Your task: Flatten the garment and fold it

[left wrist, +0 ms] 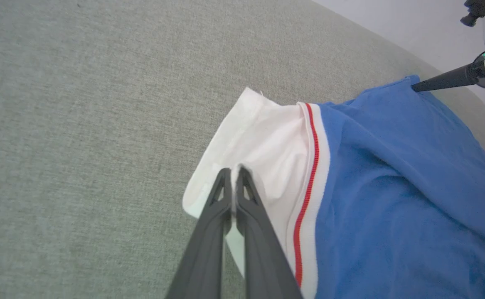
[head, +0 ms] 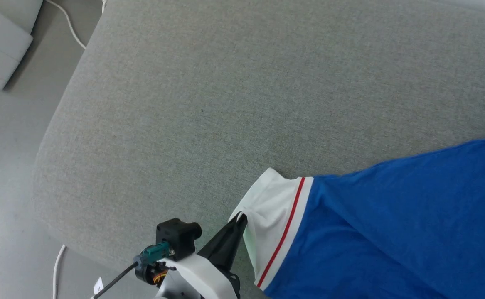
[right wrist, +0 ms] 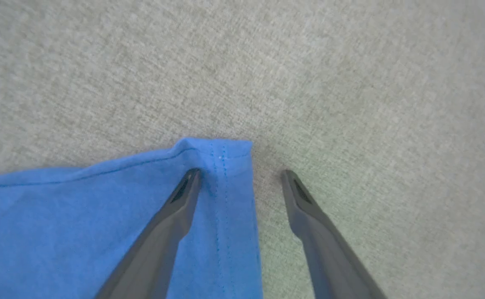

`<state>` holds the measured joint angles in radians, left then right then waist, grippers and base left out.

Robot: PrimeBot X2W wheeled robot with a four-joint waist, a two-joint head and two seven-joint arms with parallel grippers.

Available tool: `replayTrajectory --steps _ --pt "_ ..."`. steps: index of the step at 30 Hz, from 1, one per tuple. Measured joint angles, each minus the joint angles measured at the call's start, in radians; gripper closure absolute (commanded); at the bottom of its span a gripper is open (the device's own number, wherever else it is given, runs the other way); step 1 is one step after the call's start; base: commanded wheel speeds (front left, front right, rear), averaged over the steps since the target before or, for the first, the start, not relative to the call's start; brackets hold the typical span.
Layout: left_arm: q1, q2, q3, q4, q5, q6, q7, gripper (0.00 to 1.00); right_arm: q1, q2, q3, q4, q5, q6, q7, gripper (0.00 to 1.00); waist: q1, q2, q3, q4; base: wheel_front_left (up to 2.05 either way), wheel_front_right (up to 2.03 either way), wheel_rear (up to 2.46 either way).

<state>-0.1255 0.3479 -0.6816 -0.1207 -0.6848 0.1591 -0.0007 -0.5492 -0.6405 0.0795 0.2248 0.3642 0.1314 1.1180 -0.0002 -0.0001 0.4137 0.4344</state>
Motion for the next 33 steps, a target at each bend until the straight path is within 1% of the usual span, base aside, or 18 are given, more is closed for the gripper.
replayTrajectory --steps 1,2,3,5,10,14,19,24,27,33 --pt "0.0 -0.001 0.0 0.004 0.0 0.0 0.0 1.0 0.0 -0.009 0.009 0.0 0.008 0.0 0.0 0.05 0.0 0.0001 0.005 0.005 0.0 0.0 0.0" --pt "0.0 -0.001 -0.001 0.008 0.0 -0.001 -0.001 1.0 0.0 -0.02 0.02 0.0 0.017 0.0 0.001 0.63 -0.0001 0.0001 0.009 0.01 0.0 0.0 0.0" --pt "0.0 0.0 0.0 0.011 0.0 -0.001 -0.001 1.0 0.0 -0.03 0.032 -0.002 0.026 0.0 0.002 1.0 -0.0002 0.0001 0.012 0.013 0.0 0.0 0.0" --pt "0.0 0.0 0.001 0.018 -0.001 -0.001 -0.001 1.0 0.0 -0.051 0.058 -0.007 0.055 -0.001 0.008 1.0 0.0 0.0001 0.013 0.016 0.0 0.0 0.0" --pt "0.0 0.007 0.008 0.03 -0.003 -0.001 -0.004 1.0 0.004 -0.05 0.101 0.001 0.076 -0.001 -0.035 1.0 0.0002 0.0 -0.008 0.009 0.0 0.0 0.0" --pt "0.0 0.019 0.015 0.032 -0.004 0.0 -0.004 1.0 0.004 -0.029 0.114 0.039 0.081 -0.001 -0.105 1.0 0.0003 0.0 -0.042 -0.01 0.0 0.0 0.0" --pt "0.0 0.044 0.041 0.023 -0.004 0.013 -0.011 1.0 0.004 -0.007 0.135 0.06 0.107 -0.001 -0.227 1.0 0.0004 0.0001 -0.097 -0.044 0.0 0.0 0.0" --pt "0.002 0.089 0.098 -0.024 -0.002 0.048 -0.039 1.0 -0.005 -0.006 0.142 0.036 0.141 0.0 -0.343 1.0 0.0003 0.0001 -0.16 -0.088 0.0 0.0 0.0" --pt "0.002 0.122 0.131 -0.067 0.01 0.064 -0.056 1.0 -0.01 -0.017 0.148 -0.001 0.165 0.0 -0.398 1.0 0.0002 0.0001 -0.201 -0.119 0.0 0.0 0.0" --pt "-0.011 0.188 0.22 -0.178 0.048 0.112 -0.087 1.0 -0.042 -0.043 0.144 -0.091 0.202 0.0 -0.496 1.0 0.0001 0.0001 -0.28 -0.189 0.0 0.0 0.0"
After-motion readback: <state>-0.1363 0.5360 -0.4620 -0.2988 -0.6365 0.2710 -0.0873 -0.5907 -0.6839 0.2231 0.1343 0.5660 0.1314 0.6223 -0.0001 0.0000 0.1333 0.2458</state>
